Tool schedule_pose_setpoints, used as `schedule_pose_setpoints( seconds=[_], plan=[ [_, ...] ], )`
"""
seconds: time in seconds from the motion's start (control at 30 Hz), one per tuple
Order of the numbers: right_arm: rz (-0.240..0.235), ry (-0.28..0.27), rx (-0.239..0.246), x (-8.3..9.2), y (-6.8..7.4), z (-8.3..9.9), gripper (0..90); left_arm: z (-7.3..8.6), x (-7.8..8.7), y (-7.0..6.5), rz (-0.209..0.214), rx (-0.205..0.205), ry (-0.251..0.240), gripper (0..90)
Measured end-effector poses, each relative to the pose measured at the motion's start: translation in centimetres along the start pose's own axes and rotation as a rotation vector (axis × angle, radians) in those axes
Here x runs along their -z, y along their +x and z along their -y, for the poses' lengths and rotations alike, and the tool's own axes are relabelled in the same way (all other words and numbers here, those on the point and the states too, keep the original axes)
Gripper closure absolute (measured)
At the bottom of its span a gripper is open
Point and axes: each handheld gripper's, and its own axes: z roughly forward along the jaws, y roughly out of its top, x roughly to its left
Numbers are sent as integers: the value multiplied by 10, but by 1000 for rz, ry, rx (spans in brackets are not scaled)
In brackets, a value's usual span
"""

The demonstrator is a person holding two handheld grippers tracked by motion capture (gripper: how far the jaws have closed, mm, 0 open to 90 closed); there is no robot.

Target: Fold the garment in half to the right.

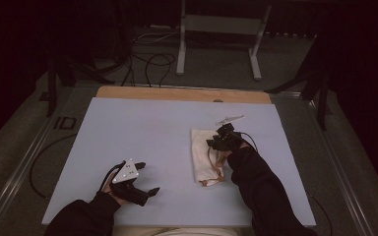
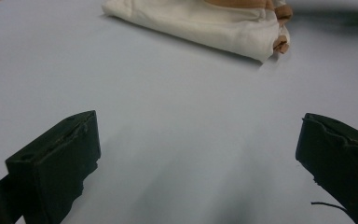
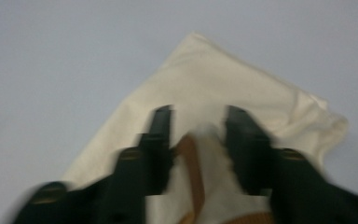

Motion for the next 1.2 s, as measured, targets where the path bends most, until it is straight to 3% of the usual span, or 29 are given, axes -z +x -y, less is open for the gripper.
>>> schedule_pose_setpoints(
  seconds=[0.1, 0.23, 0.47, 0.73, 1.2],
  plan=[
    [15, -4, 18, 6, -2, 5, 854, 0, 0, 0, -3, -1, -2, 6],
    [43, -14, 42, 15, -8, 8, 861, 0, -1, 0, -4, 1, -3, 6],
    [81, -22, 26, 28, -23, 17, 858, -1, 0, 0, -7, -1, -5, 6],
    [91, 15, -21, 21, -40, 35, 834, -1, 1, 0, -9, -3, -9, 6],
    [96, 49, -87, 13, -56, 61, 820, -2, 1, -1, -11, -10, -10, 7]
  ],
)
